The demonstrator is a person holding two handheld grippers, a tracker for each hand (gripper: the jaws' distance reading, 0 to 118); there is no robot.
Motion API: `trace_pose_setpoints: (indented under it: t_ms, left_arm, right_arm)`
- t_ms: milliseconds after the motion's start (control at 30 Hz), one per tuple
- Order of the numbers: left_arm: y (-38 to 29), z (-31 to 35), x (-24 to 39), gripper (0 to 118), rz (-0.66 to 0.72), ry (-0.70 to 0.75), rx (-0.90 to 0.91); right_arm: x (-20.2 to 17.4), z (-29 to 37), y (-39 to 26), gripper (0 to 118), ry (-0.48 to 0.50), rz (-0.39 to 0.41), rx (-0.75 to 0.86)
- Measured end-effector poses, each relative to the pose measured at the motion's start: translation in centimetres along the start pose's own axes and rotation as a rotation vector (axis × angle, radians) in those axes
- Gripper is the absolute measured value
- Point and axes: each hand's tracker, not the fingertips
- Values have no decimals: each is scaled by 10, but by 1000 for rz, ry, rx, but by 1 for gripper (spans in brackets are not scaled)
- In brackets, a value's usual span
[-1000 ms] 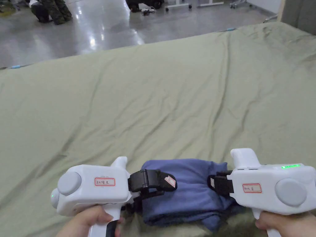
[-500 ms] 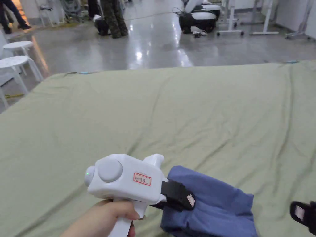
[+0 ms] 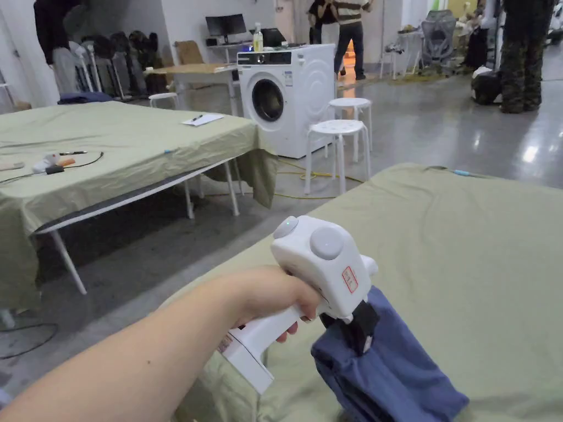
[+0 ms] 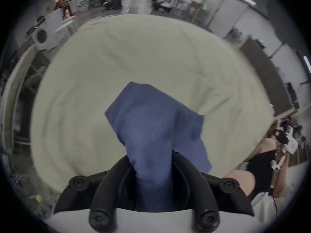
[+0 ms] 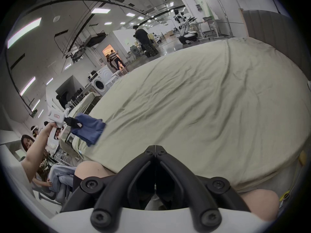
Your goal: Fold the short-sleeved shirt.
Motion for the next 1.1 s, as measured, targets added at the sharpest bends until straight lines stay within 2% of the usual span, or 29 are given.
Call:
trace_pose_setpoints:
  t_ms: [67,200,233,267,300,333,367,400,500,533,567,600,633,700,767,800,867,933,967,1000,1067,1100]
  left_arm:
    - [2,-7,-31,24,59,63,-17]
    - [3,-21,-65,24,98,83,-20]
    - [2,-25,-71,27,148,81,-25]
    - [0,-26,-71,55,172,99,-34]
    - [-4,-23,-67,98,192,131,-16]
    - [-6,-21,-65,118,212,169,0]
    - [-9,-17,-61,118,193,180,-7]
    - [-7,5,-53,118,128,184,93]
    - [-17,32,-19,118,168,215,212]
    - [-23,46,-5,115,196,201,285]
    - [-34,61,5,97,242,179,363]
    - [-46,74,27,66,254,142,445]
    - [-56,84,52,24,224,102,509]
    - [-74,99,106,0,193,69,651]
    - [-98,104,157,0,158,-81,766]
    - [-105,105,187,0,132,-90,757]
    - [-119,105,245,0,57,-42,876]
    - [-141,109,306,0,-44,83,995]
    - [-151,108,330,0,-60,111,1050]
    - [-158,106,348,0,-41,51,1110]
    - [-163,91,373,0,-7,-94,1117]
    - [-167,87,388,0,2,-54,1096]
  right_arm:
    - [3,-12,1,2,6,-49,-10]
    - [-4,-27,3,2,-2,-53,-8]
    - [-7,-30,5,2,-9,-48,-6]
    - [-9,-32,6,2,-10,-41,-9]
    - [-9,-33,7,2,-5,-31,-11]
    - [-9,-32,6,2,-4,-18,-4]
    - [-10,-32,6,2,-4,-11,2]
    - [-10,-32,7,2,1,-9,0]
    - [-6,-32,6,2,5,8,-1]
    - [-6,-32,7,2,8,17,3]
    - [-4,-32,6,2,13,29,10]
    - [-5,-31,6,2,5,49,19]
    - [-7,-30,7,2,-11,74,29]
    - [-15,-28,7,2,-39,149,39]
    - [-23,-22,8,2,-55,213,65]
    - [-26,-17,10,2,-52,226,87]
    - [-31,-4,11,2,-45,252,130]
    - [-35,11,12,2,-44,269,172]
    - [-35,18,12,2,-56,278,199]
    - [-34,24,10,2,-74,291,226]
    - [-41,38,7,2,-114,311,274]
    - [-41,42,3,2,-125,336,298]
